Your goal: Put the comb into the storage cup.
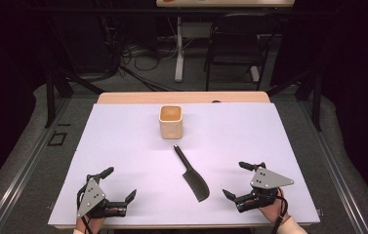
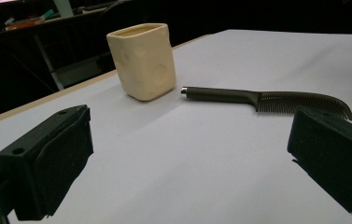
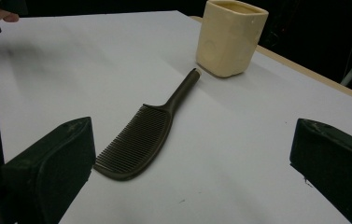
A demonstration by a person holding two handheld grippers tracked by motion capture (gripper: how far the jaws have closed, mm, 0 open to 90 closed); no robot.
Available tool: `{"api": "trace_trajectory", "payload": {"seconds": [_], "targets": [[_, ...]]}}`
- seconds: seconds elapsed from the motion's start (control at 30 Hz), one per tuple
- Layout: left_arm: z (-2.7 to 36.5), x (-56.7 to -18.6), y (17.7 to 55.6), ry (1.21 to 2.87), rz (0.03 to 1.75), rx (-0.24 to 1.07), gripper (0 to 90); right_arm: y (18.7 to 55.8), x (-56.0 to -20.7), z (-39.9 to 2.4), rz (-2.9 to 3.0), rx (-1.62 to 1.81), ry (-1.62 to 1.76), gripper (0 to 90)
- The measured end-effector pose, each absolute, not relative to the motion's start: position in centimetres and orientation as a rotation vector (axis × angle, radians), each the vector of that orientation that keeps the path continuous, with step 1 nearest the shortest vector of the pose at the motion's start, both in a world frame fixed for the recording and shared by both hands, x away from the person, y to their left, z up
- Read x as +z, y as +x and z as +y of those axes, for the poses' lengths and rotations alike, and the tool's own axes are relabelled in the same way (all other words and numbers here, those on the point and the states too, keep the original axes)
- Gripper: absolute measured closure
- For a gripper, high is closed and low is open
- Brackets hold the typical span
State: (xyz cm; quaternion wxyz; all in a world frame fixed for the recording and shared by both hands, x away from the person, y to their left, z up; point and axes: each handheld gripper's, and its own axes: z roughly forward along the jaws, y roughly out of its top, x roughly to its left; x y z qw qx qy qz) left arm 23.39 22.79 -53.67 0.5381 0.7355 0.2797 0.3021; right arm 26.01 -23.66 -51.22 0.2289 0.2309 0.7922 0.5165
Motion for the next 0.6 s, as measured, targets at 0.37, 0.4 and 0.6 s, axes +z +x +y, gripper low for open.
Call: {"api": "trace_trajectory", "payload": {"seconds": [0.37,0.4,0.6], "targets": [[22.8,-53.6,23.4,1.754,0.664,0.730,0.2,28.0,-51.0,-21.6,2.227,1.400,0.613,0.0],[22.8,-53.6,23.5,1.755,0.663,0.728,0.2,28.1,-51.0,-21.4,2.231,1.396,0.605,0.0],[22.7,-53.6,23.5,1.756,0.659,0.730,0.2,29.0,-51.0,-20.4,2.260,1.376,0.593,1.2]]}}
